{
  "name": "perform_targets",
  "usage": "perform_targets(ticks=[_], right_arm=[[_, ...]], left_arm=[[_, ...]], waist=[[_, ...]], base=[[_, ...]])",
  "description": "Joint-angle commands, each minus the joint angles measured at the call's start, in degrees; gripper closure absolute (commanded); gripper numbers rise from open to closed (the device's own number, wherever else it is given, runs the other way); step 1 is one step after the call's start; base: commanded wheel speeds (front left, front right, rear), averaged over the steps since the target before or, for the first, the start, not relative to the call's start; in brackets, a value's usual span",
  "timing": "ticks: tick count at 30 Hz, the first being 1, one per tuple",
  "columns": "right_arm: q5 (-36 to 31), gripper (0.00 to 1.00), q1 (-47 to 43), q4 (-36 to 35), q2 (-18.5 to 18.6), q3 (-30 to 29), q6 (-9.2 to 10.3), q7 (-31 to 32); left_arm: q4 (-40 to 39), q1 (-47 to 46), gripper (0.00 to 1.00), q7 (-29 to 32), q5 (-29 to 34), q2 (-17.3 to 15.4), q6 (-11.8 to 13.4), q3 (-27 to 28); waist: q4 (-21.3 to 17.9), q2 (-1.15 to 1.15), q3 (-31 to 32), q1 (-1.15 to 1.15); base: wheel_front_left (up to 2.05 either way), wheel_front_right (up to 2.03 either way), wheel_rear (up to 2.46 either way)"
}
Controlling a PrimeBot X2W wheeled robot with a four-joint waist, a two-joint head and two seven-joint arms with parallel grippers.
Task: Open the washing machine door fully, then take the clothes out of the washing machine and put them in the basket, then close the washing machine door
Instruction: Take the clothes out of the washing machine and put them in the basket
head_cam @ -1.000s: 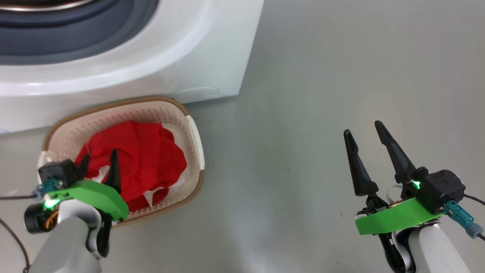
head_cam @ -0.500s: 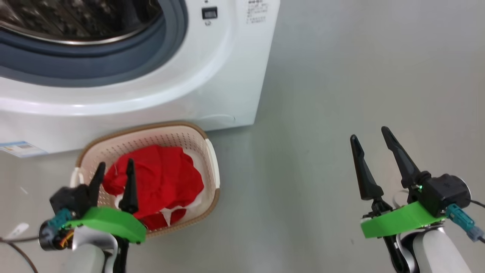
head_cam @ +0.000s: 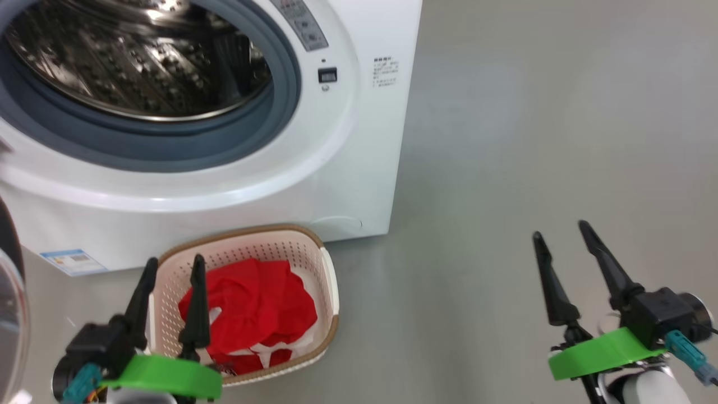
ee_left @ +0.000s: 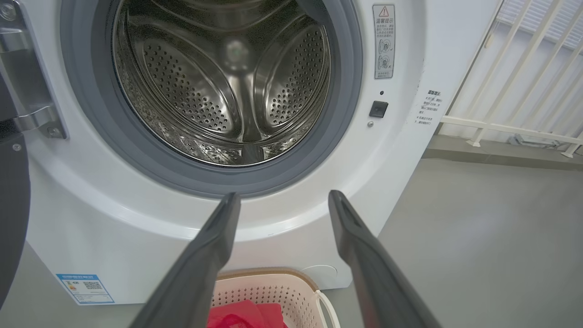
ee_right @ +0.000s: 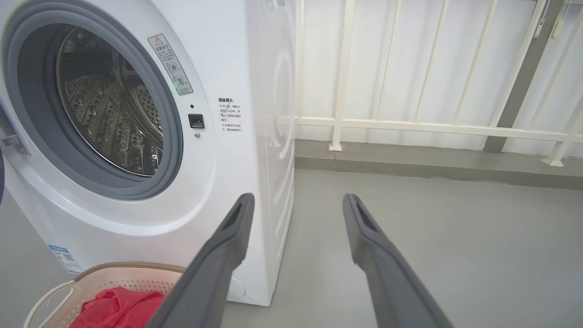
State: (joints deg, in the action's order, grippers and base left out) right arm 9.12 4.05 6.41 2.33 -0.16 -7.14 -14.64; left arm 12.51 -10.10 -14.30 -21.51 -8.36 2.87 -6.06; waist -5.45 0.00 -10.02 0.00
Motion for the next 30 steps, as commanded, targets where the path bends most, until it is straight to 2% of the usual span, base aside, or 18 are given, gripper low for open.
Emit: perform_targets(ticks=[1, 6, 13, 18, 24, 30], right_arm=[[-0.8, 0.00, -0.4, -1.7, 0.5, 0.3, -0.35, -0.4], [-2.8, 0.00, -2.7, -2.8, 0.5, -0.7, -0.35, -0.4], [-3.2, 0.00, -6.0, -4.6, 0.5, -1.4, -0.35, -0.4], [-3.1, 0.00, -7.4, -5.5, 0.5, -2.0, -0.35, -0.4], [-3.0, 0.00, -9.0, -6.4, 0.5, -3.0, -0.35, -0.4], [-3.0, 0.00, -10.9, -7.3, 0.5, -3.7, -0.35, -0.4]], left_arm=[[-2.6, 1.2, 0.00, -0.7, 0.8, -0.4, -0.8, 2.8], [-7.1, 4.7, 0.00, -0.7, 2.4, 0.6, -2.6, 4.5], [-12.4, 9.6, 0.00, -0.7, 4.9, 2.1, -3.3, 7.0], [-13.2, 11.8, 0.00, -0.7, 6.6, 2.3, -3.6, 7.6], [-12.7, 14.2, 0.00, -0.7, 10.2, 1.8, -2.9, 8.0], [-13.1, 15.7, 0.00, -0.7, 10.8, 2.1, -2.9, 8.9]], waist=[[0.6, 0.00, 2.2, 0.00], [1.1, 0.00, 4.7, 0.00], [1.7, 0.00, 7.1, 0.00], [1.9, 0.00, 8.0, 0.00], [2.0, 0.00, 9.7, 0.00], [1.8, 0.00, 10.8, 0.00]], base=[[0.00, 0.00, 0.00], [0.00, 0.00, 0.00], [0.00, 0.00, 0.00], [0.00, 0.00, 0.00], [0.00, 0.00, 0.00], [0.00, 0.00, 0.00]])
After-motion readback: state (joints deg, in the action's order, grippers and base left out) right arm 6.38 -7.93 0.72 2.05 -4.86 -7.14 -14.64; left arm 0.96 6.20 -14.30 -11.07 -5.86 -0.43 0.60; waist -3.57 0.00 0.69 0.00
